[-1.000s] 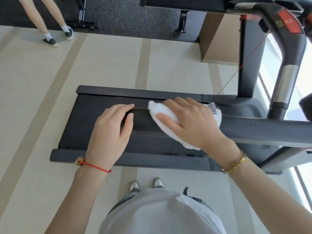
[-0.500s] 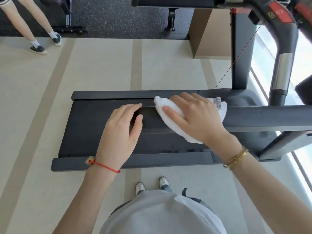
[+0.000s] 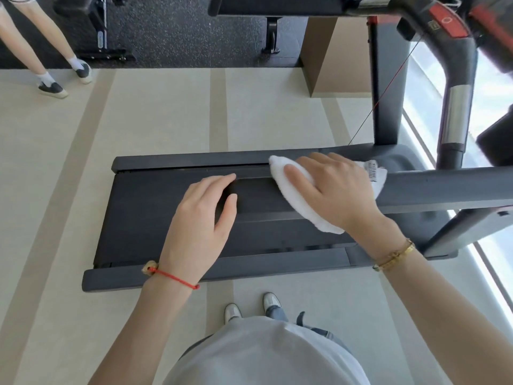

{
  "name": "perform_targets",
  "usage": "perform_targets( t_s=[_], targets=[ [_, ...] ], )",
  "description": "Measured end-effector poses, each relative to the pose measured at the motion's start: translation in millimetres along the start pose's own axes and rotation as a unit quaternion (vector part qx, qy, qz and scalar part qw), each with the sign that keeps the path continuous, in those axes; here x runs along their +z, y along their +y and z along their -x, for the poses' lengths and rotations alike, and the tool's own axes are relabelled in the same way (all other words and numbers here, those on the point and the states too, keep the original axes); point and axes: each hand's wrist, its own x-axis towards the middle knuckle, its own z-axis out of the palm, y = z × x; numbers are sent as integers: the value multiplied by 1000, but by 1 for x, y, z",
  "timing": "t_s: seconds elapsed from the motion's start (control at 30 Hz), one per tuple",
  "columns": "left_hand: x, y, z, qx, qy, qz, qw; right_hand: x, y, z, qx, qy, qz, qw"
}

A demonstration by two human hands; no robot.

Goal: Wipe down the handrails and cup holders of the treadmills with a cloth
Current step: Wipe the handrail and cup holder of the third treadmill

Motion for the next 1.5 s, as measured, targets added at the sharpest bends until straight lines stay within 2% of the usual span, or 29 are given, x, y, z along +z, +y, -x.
perform_targets(
  t_s=[0.1,0.23,0.33,0.4,0.5,0.73,0.83,0.93,1.0,1.1,1.23,1.5],
  targets=[
    [0,0,0,3,5,6,1000,4,-9,-2,37,19,22,999],
    [3,-1,1,3,9,13,1000,15,-46,-2,-26,58,-11,998],
    [2,-1,1,1,7,12,1000,9,-29,0,-72,29,-12,997],
    [1,-1,1,3,4,10,1000,3,-9,0,-51,9,-9,999],
    [0,0,1,1,3,11,1000,4,-4,-7,25,-14,17,999],
    [1,-1,3,2,-4,6,1000,20,-55,2,-60,84,-20,994],
    [1,1,2,8,-7,-6,1000,17,-27,8,-69,123,-26,990],
    [1,5,1,8,-8,-26,1000,11,-3,10,24,148,-22,988],
    [1,8,-1,13,-9,-27,1000,14,-14,10,67,177,-15,982],
    [3,15,-4,38,-13,-29,999,26,-36,14,27,192,-27,981],
    [12,28,-13,65,-19,-39,997,21,-13,16,-43,164,-38,985],
    [55,82,-30,85,-14,-52,995,5,75,31,-37,160,-22,986]
  ],
)
